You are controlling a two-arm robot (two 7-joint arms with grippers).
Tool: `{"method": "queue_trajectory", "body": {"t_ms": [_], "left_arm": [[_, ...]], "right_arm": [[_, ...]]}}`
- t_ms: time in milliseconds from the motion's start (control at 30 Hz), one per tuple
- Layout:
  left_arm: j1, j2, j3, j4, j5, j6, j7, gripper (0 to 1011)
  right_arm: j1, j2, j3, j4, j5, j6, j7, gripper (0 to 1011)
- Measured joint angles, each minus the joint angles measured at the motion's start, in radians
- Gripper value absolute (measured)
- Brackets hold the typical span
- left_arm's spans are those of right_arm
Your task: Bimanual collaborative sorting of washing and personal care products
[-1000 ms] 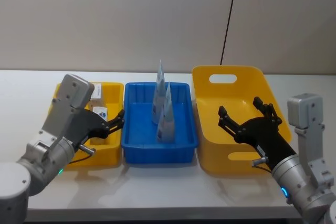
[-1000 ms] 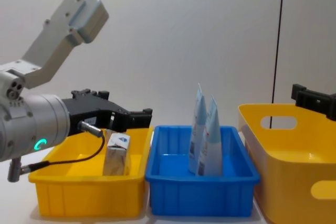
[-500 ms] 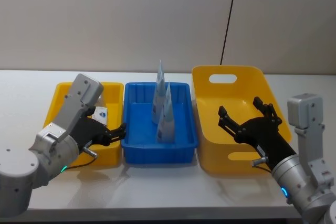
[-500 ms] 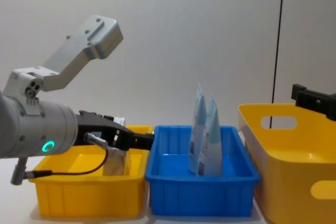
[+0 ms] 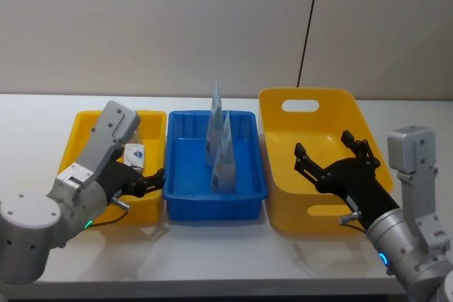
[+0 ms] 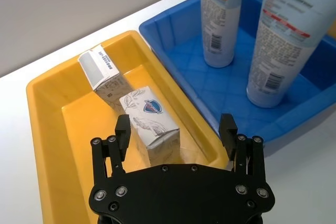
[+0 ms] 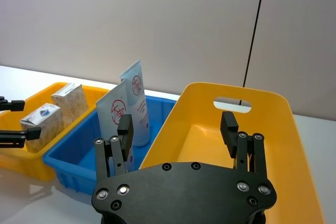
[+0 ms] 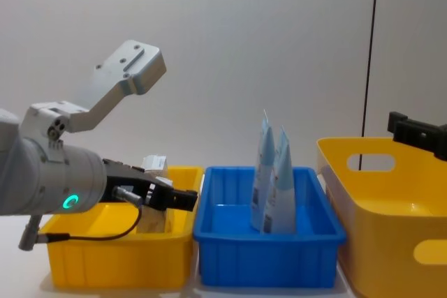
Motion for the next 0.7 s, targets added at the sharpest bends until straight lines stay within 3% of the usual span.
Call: {"method": "queue_trajectory", "body": {"t_ms": [700], "left_arm": [[-0.012, -0.054, -0.026, 0.093, 0.027, -0.038, 0.057, 1001]], "right_arm": [[0.0, 0.0, 0.0, 0.0, 0.0, 0.0, 0.0, 1000]]}}
